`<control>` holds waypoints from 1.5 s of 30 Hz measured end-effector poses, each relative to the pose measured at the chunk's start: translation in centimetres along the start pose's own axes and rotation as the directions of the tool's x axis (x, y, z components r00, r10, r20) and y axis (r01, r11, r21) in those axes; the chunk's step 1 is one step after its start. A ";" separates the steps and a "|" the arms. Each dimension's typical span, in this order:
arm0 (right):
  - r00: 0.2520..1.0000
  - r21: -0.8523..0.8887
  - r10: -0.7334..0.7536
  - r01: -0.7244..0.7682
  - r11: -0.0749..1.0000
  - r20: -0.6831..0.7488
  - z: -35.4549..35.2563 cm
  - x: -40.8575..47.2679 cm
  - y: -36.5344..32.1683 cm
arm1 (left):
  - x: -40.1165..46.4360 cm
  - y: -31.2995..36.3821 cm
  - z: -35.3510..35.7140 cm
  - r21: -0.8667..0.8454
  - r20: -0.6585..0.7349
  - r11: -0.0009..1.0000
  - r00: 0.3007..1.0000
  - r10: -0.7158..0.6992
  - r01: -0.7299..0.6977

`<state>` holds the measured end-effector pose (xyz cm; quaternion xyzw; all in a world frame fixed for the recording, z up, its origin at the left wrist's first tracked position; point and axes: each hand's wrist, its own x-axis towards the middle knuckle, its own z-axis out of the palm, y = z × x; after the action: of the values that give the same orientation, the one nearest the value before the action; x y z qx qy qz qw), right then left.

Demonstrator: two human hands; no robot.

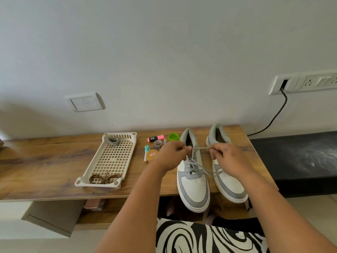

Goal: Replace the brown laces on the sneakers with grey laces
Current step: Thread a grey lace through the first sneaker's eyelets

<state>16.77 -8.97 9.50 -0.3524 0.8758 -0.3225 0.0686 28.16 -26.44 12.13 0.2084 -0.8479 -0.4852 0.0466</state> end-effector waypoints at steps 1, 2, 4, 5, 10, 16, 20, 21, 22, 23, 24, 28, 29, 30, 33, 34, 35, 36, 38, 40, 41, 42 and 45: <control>0.997 -0.052 0.059 -0.056 0.997 0.051 -0.4 0.0 0.6 | 0.0 -0.1 -0.2 -0.021 0.001 1.000 1.000 -0.004 0.004; 0.990 -0.086 0.103 -0.095 0.992 0.097 -0.5 -0.1 1.0 | 0.0 -0.2 -0.3 -0.034 0.011 0.999 1.000 -0.011 0.012; 0.985 -0.057 0.094 -0.087 0.995 0.144 0.0 -0.3 0.9 | 0.0 -0.2 -0.1 -0.033 0.060 0.999 0.998 -0.037 0.039; 0.987 0.002 0.049 -0.050 0.999 0.151 0.5 -0.5 0.4 | 0.0 -0.3 0.1 -0.020 0.094 0.999 0.995 -0.042 0.044; 0.991 0.241 -0.105 0.082 0.967 0.087 2.1 -0.1 -1.6 | 0.6 -0.7 0.9 -0.025 0.147 0.999 0.989 -0.035 0.039; 0.966 0.178 0.251 -0.257 0.950 0.054 3.7 0.9 0.3 | 3.2 -3.0 1.4 0.126 -0.086 0.992 0.996 -0.019 0.030; 0.977 0.078 0.211 -0.213 0.974 0.029 4.6 1.3 0.9 | 4.2 -3.5 2.3 0.425 -0.194 0.905 0.977 0.085 0.006; 0.981 0.084 0.190 -0.192 0.978 0.026 4.7 1.4 0.9 | 4.3 -3.5 2.6 0.503 -0.183 0.864 0.978 0.105 0.001; 0.986 0.081 0.167 -0.168 0.982 0.022 4.9 1.5 0.8 | 4.3 -3.3 2.9 0.565 -0.158 0.825 0.981 0.109 -0.001; 0.990 0.074 0.139 -0.140 0.987 0.025 5.1 1.7 0.8 | 4.4 -3.2 3.3 0.596 -0.127 0.803 0.987 0.096 -0.002; 0.993 0.063 0.112 -0.114 0.991 0.036 5.4 1.8 0.9 | 4.4 -3.1 3.7 0.607 -0.096 0.795 0.992 0.076 -0.002; 0.998 -0.019 0.041 -0.040 0.999 0.041 6.5 2.1 1.4 | 4.5 -3.2 4.4 0.592 -0.025 0.806 1.000 -0.005 0.019; 0.999 -0.031 0.023 -0.022 0.999 0.042 6.7 2.2 1.4 | 4.6 -3.3 4.3 0.569 -0.020 0.821 0.999 -0.028 0.034; 0.999 -0.057 0.009 -0.006 0.998 0.052 6.8 2.3 1.2 | 4.6 -3.3 4.3 0.546 -0.011 0.836 0.999 -0.051 0.049; 0.998 -0.158 -0.039 0.045 0.986 0.040 7.3 2.3 0.8 | 4.5 -3.2 4.3 0.562 0.016 0.825 0.997 -0.081 0.058; 0.998 -0.179 -0.057 0.057 0.982 0.008 7.3 2.2 0.7 | 4.5 -3.1 4.4 0.590 0.020 0.806 0.997 -0.077 0.050; 0.997 -0.175 -0.068 0.061 0.983 -0.036 7.3 2.1 0.8 | 4.4 -3.0 4.5 0.607 0.025 0.793 0.997 -0.077 0.046; 0.995 -0.149 -0.067 0.056 0.987 -0.071 7.2 2.1 0.8 | 4.3 -3.0 4.5 0.612 0.027 0.789 0.997 -0.077 0.044; 0.997 -0.099 -0.053 0.048 0.994 -0.047 6.9 2.1 1.2 | 4.3 -3.2 4.7 0.621 0.040 0.783 0.997 -0.072 0.032; 0.995 -0.074 -0.083 0.087 0.993 0.055 6.7 2.1 1.4 | 4.4 -3.4 4.9 0.633 0.051 0.774 0.997 -0.063 0.017; 0.991 -0.071 -0.104 0.111 0.991 0.087 6.7 2.1 1.5 | 4.5 -3.5 4.9 0.634 0.039 0.773 0.997 -0.060 0.022; 0.988 -0.077 -0.115 0.123 0.989 0.102 6.7 2.2 1.7 | 4.5 -3.7 5.0 0.634 0.015 0.773 0.999 -0.050 0.029; 0.991 0.011 -0.107 0.107 0.994 0.082 6.3 2.5 2.1 | 4.5 -3.5 4.5 0.611 -0.136 0.790 0.989 0.049 0.045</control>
<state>15.91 -12.77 3.55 -0.4117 0.8511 -0.3135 0.0886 23.89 -26.14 6.25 0.2460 -0.9538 -0.1681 0.0385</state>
